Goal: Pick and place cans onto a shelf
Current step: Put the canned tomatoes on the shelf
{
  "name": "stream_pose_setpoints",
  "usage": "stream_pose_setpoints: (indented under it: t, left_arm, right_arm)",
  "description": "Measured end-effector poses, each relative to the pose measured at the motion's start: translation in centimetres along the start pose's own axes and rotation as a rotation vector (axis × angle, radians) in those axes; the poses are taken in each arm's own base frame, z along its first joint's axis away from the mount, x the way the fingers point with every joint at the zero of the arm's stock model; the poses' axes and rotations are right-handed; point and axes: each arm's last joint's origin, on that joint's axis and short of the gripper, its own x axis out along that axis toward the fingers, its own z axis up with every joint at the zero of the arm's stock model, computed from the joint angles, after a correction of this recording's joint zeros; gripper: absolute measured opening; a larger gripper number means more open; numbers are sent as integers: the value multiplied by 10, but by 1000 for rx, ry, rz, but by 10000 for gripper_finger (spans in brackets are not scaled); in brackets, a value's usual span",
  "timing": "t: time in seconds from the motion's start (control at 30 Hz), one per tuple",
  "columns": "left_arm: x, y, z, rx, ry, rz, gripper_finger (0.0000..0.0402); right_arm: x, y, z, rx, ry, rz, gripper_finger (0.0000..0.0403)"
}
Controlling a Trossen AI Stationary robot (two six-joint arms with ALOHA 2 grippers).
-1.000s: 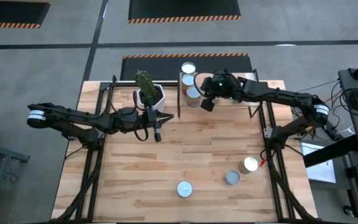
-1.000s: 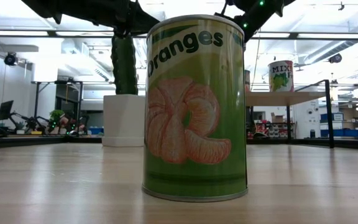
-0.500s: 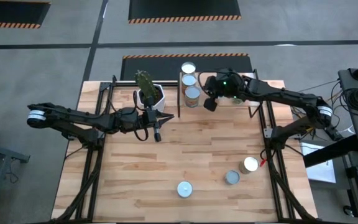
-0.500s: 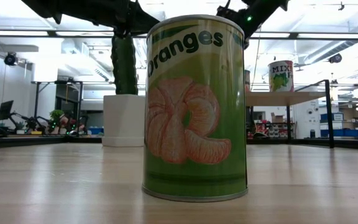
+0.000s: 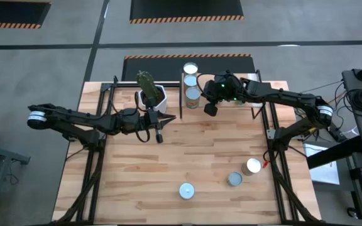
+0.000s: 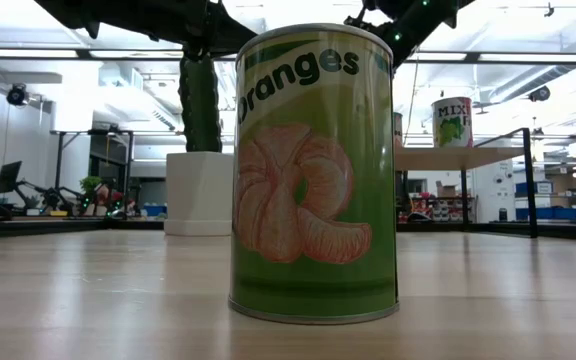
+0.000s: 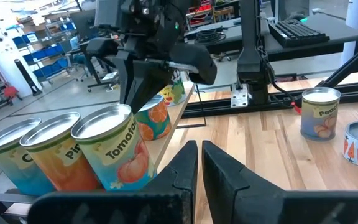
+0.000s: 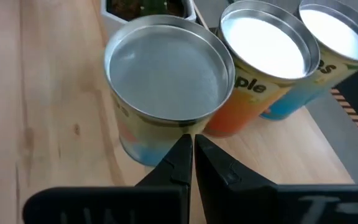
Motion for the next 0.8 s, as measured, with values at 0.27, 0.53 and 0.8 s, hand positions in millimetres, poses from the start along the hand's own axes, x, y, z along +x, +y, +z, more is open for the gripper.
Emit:
stream_pose_setpoints:
  t: [0.27, 0.53, 0.8]
  left_arm:
    - [0, 0, 0, 0, 0, 0, 6]
    - [0, 0, 0, 0, 0, 0, 6]
    - [0, 0, 0, 0, 0, 0, 6]
  right_arm:
    - [1, -2, -2, -4, 25, -52, 9]
    - [5, -3, 3, -2, -24, -58, 9]
    - [5, -3, 6, -5, -55, -63, 9]
